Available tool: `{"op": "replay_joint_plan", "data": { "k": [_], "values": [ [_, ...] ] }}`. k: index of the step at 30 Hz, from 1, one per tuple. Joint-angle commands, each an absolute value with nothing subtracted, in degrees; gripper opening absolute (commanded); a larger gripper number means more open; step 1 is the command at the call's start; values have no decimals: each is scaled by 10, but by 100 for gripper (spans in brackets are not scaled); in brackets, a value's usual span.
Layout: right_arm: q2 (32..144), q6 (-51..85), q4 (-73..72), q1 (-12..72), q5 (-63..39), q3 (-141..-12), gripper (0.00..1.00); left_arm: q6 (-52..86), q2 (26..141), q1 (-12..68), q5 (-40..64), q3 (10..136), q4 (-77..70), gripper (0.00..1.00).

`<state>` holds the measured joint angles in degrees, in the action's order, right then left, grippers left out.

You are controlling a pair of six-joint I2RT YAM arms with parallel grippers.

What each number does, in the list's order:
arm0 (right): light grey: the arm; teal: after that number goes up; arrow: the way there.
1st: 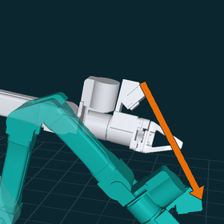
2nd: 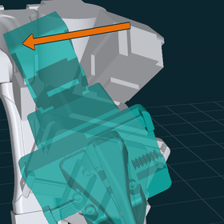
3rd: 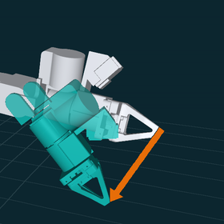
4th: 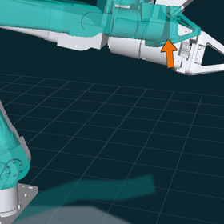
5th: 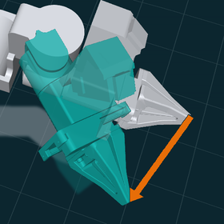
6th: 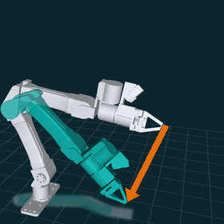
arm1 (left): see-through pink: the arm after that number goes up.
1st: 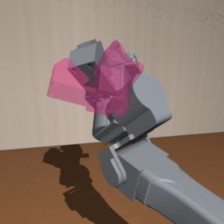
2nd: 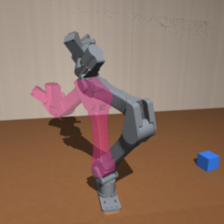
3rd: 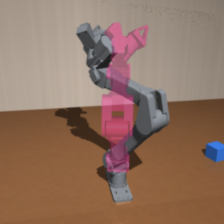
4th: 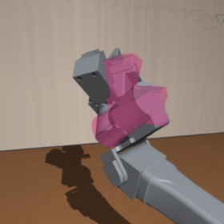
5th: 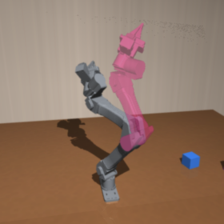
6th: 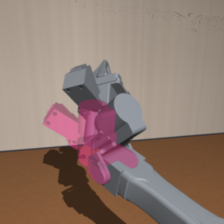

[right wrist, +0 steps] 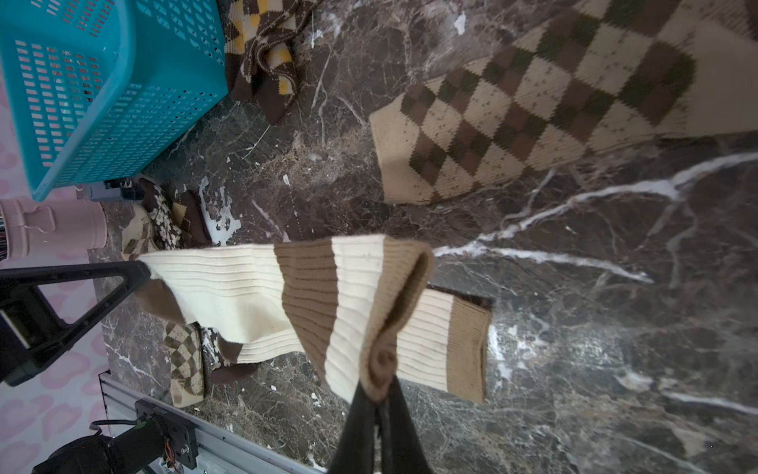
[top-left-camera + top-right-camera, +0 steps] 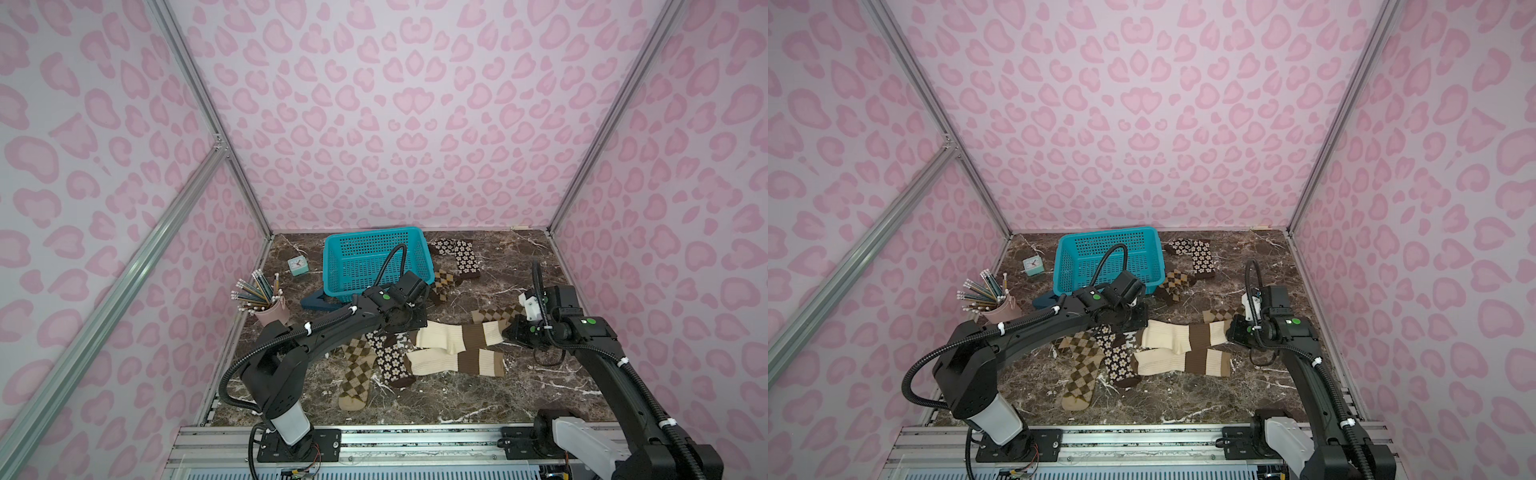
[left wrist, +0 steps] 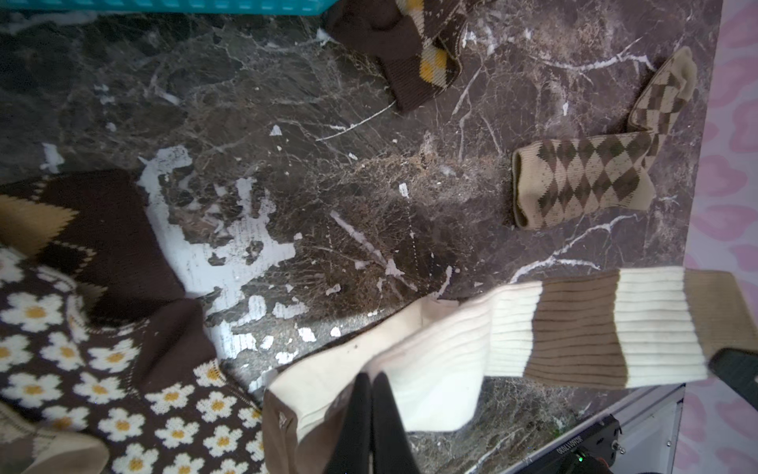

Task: Place the socks together as a pair
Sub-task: Place the sock at the center of the board.

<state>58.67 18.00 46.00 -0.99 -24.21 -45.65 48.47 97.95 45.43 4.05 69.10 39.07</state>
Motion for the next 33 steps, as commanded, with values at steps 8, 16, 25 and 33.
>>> {"op": "replay_joint_plan", "data": {
  "k": [8, 16, 25, 33],
  "values": [
    [602, 183, 451, -11, -248, -469, 0, 468, 982, 454, 47, 697, 360, 4],
    [665, 179, 419, -14, -259, -473, 0, 465, 972, 454, 72, 703, 361, 4],
    [751, 161, 395, -17, -309, -527, 49, 479, 866, 454, 79, 733, 446, 4],
    [737, 148, 389, -16, -363, -529, 72, 524, 761, 454, 64, 788, 577, 3]
  ]
}}
